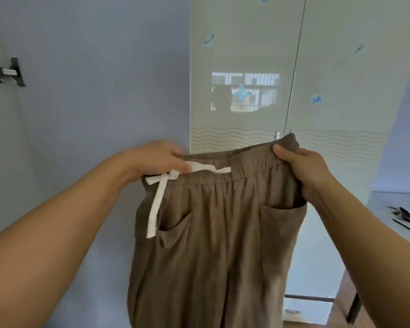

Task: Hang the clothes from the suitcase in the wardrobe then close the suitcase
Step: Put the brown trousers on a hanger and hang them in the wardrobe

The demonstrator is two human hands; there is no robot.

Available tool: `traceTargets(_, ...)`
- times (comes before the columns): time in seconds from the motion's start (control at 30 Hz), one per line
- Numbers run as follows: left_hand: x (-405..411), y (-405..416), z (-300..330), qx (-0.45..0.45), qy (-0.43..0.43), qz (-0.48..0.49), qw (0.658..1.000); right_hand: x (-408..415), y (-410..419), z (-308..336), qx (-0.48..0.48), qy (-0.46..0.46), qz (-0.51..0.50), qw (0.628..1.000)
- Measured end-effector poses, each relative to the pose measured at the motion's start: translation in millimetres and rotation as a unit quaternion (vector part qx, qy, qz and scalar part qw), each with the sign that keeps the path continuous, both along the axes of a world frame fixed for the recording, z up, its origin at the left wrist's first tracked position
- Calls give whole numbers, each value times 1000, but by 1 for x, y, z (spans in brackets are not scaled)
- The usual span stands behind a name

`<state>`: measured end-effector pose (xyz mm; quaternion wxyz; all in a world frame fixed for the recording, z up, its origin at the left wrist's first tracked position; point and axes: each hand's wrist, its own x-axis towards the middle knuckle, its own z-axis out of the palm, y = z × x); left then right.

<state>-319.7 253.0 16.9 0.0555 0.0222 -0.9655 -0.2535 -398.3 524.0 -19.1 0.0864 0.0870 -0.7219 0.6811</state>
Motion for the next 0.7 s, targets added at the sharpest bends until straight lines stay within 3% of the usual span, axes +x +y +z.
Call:
traceTargets(0.1,1,18,14,100,43,56,993,5,-29,6,33,67,-48,996)
traceTargets(0.23,2,32,28,307,32,68,949,35,-59,31,39,107,93,989)
traceTargets(0.37,1,40,35,428,30,36,902,64,-82,43,149,173,220,948)
traceTargets(0.43,2,41,36,453,37,8,891,67,-89,43,180,175,228,941)
traceTargets(0.5,7,41,35,464,30,-42,884,61,-90,39,186,163,159,956)
traceTargets(0.6,16,38,33,491,50,-94,864,53,-83,37,93,140,144,975)
traceTargets(0.7,14,24,30,328,167,-38,929,48,-66,44,-52,94,222,969)
